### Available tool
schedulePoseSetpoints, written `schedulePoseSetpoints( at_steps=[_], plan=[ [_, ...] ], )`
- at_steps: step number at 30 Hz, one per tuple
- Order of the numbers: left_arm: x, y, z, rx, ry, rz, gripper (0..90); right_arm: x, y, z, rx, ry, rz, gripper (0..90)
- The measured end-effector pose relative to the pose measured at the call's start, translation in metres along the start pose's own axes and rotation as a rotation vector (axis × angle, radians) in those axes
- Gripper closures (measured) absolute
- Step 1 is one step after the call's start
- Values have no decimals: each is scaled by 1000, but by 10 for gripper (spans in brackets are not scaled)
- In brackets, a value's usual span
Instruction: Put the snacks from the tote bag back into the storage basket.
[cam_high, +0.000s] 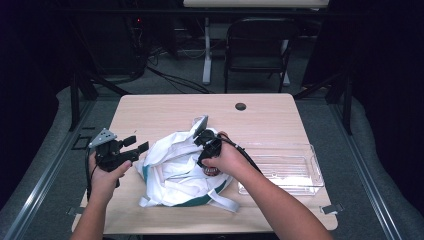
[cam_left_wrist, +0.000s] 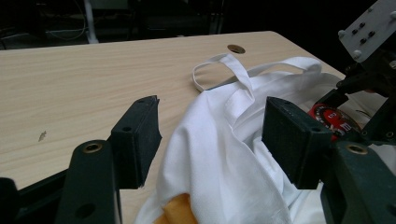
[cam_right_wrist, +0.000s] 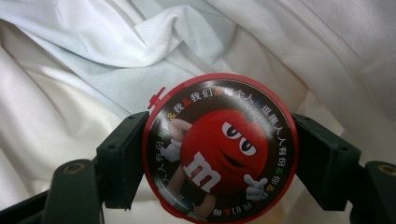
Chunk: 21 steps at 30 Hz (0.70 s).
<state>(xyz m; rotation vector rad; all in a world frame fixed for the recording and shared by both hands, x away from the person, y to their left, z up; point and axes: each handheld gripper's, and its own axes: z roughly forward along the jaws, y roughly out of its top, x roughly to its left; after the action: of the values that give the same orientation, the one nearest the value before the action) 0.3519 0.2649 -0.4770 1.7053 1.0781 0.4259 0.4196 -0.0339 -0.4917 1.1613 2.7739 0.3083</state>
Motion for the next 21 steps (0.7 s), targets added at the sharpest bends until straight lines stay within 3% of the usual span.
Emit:
schedulePoseSetpoints(
  at_steps=[21],
  plan=[
    [-1, 0, 1, 5, -1, 0, 369, 14, 3, -26, -17, -31, -56, 255]
  ],
)
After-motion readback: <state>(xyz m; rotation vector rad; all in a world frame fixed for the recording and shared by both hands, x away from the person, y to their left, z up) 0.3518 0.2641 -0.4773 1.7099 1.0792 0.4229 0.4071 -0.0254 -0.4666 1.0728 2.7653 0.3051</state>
